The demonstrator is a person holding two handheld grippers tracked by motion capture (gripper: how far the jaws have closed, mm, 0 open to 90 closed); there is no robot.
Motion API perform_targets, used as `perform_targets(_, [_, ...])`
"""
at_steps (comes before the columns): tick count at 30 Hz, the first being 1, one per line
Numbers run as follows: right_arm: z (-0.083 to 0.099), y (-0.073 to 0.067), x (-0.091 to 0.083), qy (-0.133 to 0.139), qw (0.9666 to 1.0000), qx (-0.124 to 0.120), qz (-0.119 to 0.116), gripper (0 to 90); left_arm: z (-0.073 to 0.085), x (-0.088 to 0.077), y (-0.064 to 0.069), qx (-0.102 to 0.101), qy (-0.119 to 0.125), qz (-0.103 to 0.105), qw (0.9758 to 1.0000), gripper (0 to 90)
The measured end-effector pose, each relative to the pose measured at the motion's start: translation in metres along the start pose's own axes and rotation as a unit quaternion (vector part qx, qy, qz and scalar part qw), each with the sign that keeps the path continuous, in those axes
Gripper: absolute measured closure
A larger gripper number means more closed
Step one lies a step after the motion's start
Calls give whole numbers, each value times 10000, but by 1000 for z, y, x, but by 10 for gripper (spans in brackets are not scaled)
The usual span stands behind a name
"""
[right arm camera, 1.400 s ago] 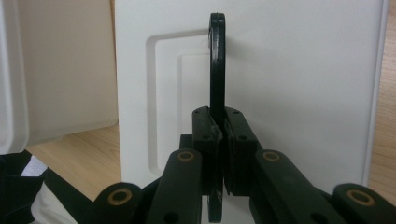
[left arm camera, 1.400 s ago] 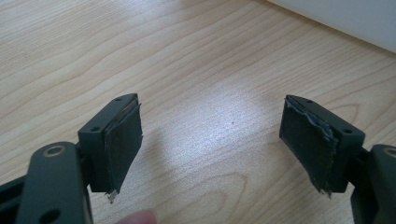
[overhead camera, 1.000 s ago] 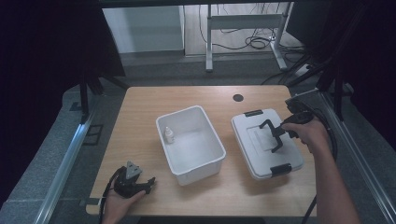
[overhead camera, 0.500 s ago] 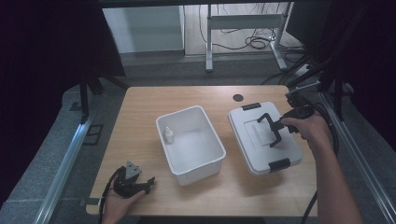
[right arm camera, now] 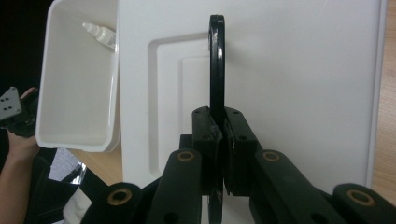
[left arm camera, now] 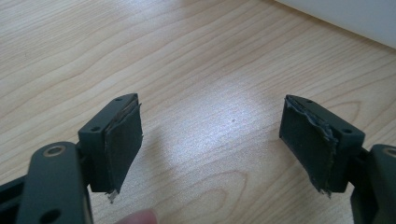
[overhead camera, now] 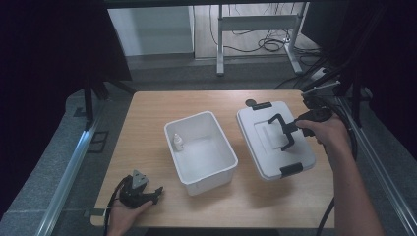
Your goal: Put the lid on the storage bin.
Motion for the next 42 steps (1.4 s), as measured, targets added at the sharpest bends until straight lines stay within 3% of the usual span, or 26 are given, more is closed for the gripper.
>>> perform_targets(11, [-6,-13,-7,126,9998,-103,-131,852,0,1,2,51,-46,11,10000,215])
perform_targets(22, [-15,-27,-8,91,9998,-170,-92,852,0,2,3,106,-69,-8,9999,215])
perform_targets(42, [-29,-56,6,-66,9996,-251,-114,851,1,3,3,134,-101,27,9999,215])
Point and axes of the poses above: each handheld gripper's, and its own axes: x roughly forward along the jaws, z roughly out of its underside, y roughly to its right, the point moved 3 cm from there along x, roughly forward along the jaws, and after that the axes turned 7 degrees about -x, right-handed, at the moved point
